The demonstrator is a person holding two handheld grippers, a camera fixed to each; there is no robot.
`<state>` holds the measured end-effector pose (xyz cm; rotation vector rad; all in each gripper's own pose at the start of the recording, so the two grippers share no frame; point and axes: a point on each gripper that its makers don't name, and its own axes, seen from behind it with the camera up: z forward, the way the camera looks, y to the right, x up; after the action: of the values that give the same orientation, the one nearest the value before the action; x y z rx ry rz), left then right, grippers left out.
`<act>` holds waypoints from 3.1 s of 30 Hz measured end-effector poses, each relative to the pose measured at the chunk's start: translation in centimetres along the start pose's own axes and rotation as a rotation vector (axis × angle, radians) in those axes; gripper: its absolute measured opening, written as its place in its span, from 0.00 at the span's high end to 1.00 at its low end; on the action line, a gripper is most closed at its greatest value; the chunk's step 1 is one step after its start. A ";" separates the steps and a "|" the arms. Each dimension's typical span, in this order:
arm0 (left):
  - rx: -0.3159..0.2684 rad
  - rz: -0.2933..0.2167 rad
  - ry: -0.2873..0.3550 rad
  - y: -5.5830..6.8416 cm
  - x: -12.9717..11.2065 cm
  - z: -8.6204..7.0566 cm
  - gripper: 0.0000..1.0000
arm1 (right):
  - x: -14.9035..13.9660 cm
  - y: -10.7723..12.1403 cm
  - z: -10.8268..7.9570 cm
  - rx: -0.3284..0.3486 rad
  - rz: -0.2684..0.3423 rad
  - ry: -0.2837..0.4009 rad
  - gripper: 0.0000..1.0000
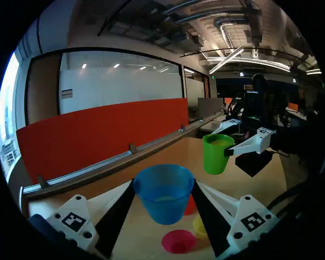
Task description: Pour water
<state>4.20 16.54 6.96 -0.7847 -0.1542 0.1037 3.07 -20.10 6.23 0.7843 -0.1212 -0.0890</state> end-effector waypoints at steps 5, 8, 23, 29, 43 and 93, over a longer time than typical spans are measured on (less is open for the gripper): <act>0.010 0.000 0.036 0.0 0.5 -0.4 0.12 | 0.0 -0.3 0.2 0.009 -0.001 0.002 0.05; 0.011 -0.005 0.057 0.0 1.0 -0.6 0.12 | 0.0 -0.5 0.4 0.012 -0.002 0.002 0.06; 0.041 0.040 0.086 -0.7 2.1 -2.0 0.12 | 0.3 -1.4 0.9 0.037 -0.006 0.007 0.07; 0.050 0.061 0.087 -0.9 2.2 -2.3 0.12 | 0.3 -1.8 1.0 0.049 -0.003 0.012 0.08; 0.071 0.159 0.108 -1.1 3.6 -2.9 0.12 | -0.8 -4.0 2.0 0.100 -0.027 0.000 0.08; 0.051 0.538 0.159 1.7 6.8 -4.2 0.12 | -3.6 -11.2 4.5 0.290 0.008 -0.032 0.08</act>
<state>11.60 15.87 3.47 -0.7643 0.2142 0.5505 -1.48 -30.70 1.14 1.0718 -0.1698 -0.0766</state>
